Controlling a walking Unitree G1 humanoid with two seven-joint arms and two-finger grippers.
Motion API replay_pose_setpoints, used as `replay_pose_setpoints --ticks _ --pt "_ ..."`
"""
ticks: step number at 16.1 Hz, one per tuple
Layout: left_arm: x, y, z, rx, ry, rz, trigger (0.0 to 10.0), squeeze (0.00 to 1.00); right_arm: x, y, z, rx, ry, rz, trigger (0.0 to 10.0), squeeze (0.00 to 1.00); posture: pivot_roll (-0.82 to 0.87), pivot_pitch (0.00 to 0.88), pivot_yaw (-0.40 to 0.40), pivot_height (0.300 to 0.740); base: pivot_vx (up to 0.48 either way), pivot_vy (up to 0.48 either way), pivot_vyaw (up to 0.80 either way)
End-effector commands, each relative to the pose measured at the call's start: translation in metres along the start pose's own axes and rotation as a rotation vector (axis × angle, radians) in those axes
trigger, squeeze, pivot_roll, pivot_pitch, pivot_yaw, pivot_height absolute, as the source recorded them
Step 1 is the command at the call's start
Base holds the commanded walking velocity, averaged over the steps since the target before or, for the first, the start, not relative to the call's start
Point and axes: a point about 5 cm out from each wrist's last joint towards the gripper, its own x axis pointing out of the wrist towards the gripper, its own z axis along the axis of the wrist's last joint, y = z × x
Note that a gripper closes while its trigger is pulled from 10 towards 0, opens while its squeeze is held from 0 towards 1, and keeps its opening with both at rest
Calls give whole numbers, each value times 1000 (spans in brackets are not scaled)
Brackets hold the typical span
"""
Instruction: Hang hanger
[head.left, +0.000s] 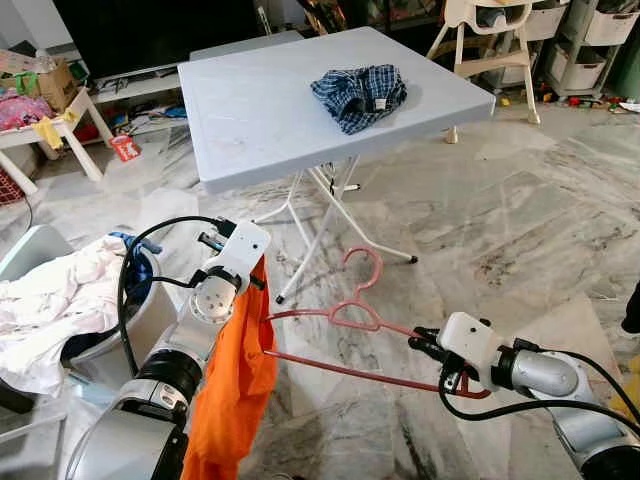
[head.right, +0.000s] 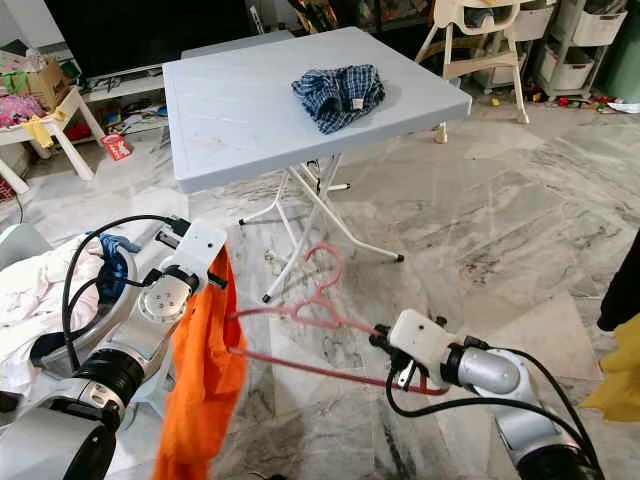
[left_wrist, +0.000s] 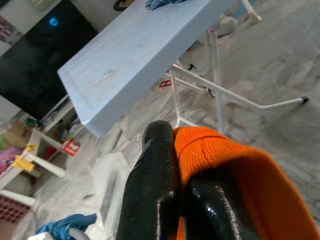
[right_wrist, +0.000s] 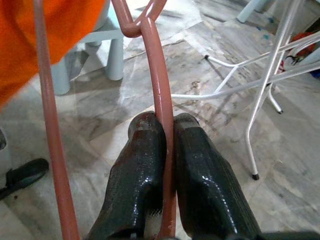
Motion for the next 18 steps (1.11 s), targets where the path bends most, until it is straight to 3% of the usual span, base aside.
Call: replay_pose_setpoints --ticks 1,3,7,10,14,18 --pt "4 6 16 -14 -71 6 10000 0 6 8 1 -12 6 51 10000 0 -116 0 147 740 0 0 0" --pt "4 3 19 -24 -91 -12 10000 0 13 14 -4 -26 54 67 10000 0 -114 0 149 740 0 0 0" --pt "-1 0 18 -30 -96 -16 10000 0 34 15 -11 -50 173 -12 10000 0 -109 0 151 740 0 0 0" --pt "-5 -3 12 -43 -69 4 10000 0 47 -1 -11 -58 263 -195 10000 0 -106 0 145 740 0 0 0" --pt "-8 -1 7 -34 -43 30 10000 0 50 -21 -9 56 277 -394 10000 0 -107 0 142 740 0 0 0" --pt "-8 6 5 -25 -29 55 10000 0 33 -40 -24 202 338 -610 10000 0 -109 0 145 740 0 0 0"
